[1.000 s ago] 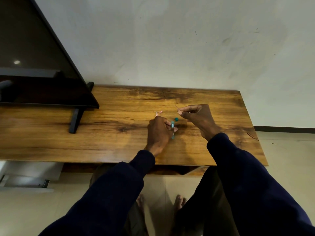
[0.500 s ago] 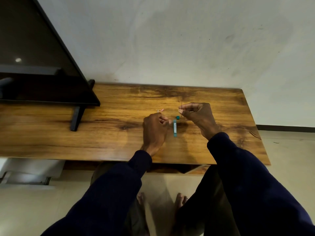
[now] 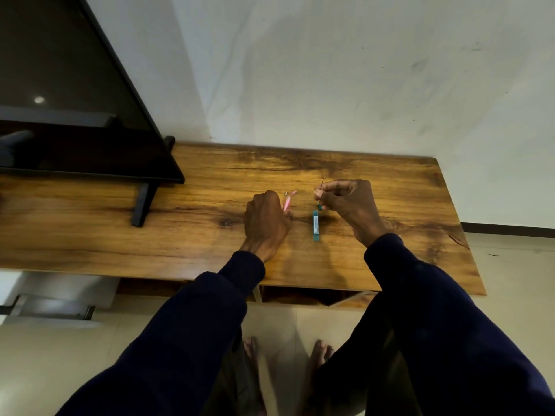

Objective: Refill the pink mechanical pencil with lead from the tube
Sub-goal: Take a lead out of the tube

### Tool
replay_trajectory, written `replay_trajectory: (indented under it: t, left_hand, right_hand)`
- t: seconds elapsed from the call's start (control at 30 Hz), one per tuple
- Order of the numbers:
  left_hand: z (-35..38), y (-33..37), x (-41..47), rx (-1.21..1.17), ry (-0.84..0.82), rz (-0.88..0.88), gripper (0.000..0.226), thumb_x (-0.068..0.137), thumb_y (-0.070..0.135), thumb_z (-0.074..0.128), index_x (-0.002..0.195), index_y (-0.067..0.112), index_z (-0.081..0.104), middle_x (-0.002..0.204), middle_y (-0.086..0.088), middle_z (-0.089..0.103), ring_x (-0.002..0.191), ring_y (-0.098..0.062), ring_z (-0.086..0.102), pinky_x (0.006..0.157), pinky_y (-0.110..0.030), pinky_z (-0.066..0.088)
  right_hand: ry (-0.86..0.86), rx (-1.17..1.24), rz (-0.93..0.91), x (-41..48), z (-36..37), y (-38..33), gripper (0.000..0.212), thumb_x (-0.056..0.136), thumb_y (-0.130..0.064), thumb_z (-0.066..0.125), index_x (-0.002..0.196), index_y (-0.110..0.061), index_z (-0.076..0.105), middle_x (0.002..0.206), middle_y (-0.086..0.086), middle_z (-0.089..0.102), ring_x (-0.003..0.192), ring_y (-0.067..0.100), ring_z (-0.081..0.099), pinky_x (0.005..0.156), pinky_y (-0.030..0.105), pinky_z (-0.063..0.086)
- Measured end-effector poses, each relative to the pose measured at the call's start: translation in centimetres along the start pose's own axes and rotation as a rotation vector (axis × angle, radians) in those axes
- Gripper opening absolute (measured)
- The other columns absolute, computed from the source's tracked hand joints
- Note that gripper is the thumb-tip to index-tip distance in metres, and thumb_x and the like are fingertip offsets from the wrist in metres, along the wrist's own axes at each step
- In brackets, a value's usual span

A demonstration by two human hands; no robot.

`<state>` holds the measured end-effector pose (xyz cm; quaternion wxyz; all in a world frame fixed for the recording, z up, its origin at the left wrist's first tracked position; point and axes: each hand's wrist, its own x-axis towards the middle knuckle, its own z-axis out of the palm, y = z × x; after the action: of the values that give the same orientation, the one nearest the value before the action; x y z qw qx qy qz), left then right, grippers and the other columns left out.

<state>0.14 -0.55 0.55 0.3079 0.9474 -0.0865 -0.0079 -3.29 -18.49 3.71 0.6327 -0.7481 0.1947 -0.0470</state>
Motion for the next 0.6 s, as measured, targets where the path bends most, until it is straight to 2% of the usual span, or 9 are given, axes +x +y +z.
replay_trajectory:
  t: [0.2, 0.37, 0.6]
  left_hand:
    - [-1.7, 0.0, -1.8, -0.282, 0.059, 0.037, 0.019, 0.084, 0.031, 0.085, 0.095, 0.017, 0.077, 0.088, 0.005, 0.075, 0.077, -0.005, 0.069, 0.070, -0.027, 0.060]
    - [-3.5, 0.9, -3.0, -0.465, 0.111, 0.053, 0.020, 0.084, 0.025, 0.084, 0.100, 0.014, 0.078, 0.091, 0.009, 0.075, 0.070, 0.001, 0.070, 0.058, -0.015, 0.056]
    - [-4.5, 1.7, -3.5, -0.547, 0.160, 0.112, 0.021, 0.080, 0.022, 0.087, 0.097, 0.014, 0.078, 0.090, 0.008, 0.076, 0.085, 0.000, 0.070, 0.066, -0.010, 0.054]
  right_hand:
    - [-0.037, 0.067, -0.072, -0.8, 0.0, -1.8, 0.016, 0.088, -0.011, 0.080, 0.098, 0.001, 0.077, 0.090, 0.014, 0.080, 0.078, 0.024, 0.074, 0.074, 0.035, 0.063]
    - [-0.069, 0.098, -0.166, -1.9, 0.2, -4.0, 0.019, 0.091, -0.014, 0.077, 0.104, 0.001, 0.077, 0.092, 0.012, 0.080, 0.084, 0.024, 0.077, 0.075, 0.033, 0.064]
    - [-0.094, 0.122, -0.256, -2.8, 1.2, -6.5, 0.016, 0.095, -0.013, 0.072, 0.103, 0.001, 0.075, 0.091, 0.013, 0.080, 0.084, 0.026, 0.078, 0.074, 0.031, 0.064]
